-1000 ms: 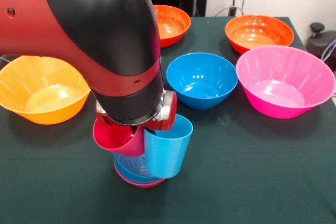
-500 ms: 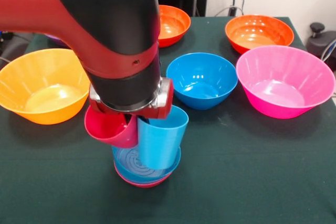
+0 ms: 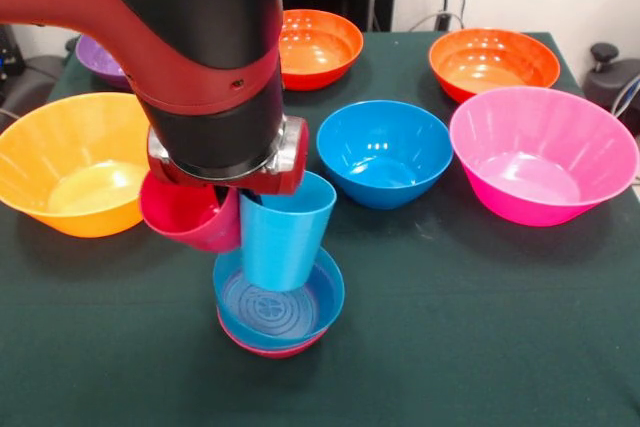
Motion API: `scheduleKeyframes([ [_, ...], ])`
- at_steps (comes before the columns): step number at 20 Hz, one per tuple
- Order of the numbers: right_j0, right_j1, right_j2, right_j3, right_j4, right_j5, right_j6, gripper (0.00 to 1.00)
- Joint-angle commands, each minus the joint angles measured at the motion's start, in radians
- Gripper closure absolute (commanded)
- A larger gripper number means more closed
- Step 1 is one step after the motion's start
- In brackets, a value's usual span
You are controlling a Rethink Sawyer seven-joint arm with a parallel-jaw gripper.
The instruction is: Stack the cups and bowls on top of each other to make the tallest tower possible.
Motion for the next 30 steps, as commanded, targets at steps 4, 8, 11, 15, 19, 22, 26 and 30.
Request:
scheduleKeyframes([
  [4, -0.014, -0.017, -0.103, 0.196, 0.003, -0.145, -0.198, 1.0],
  [8, -0.003, 0.004, -0.099, 0.195, 0.018, -0.168, -0.168, 1.0],
  [11, 0.005, 0.016, -0.101, 0.203, 0.026, -0.196, -0.136, 1.0],
  [15, 0.023, 0.037, -0.095, 0.174, 0.036, -0.191, -0.114, 1.0],
  [19, 0.041, 0.044, -0.1, 0.149, 0.046, -0.172, -0.103, 1.0],
  [22, 0.048, 0.039, -0.111, 0.151, 0.054, -0.177, -0.093, 1.0],
  [26, 0.047, 0.034, -0.122, 0.161, 0.06, -0.19, -0.091, 1.0],
  [30, 0.047, 0.02, -0.124, 0.174, 0.072, -0.188, -0.082, 1.0],
])
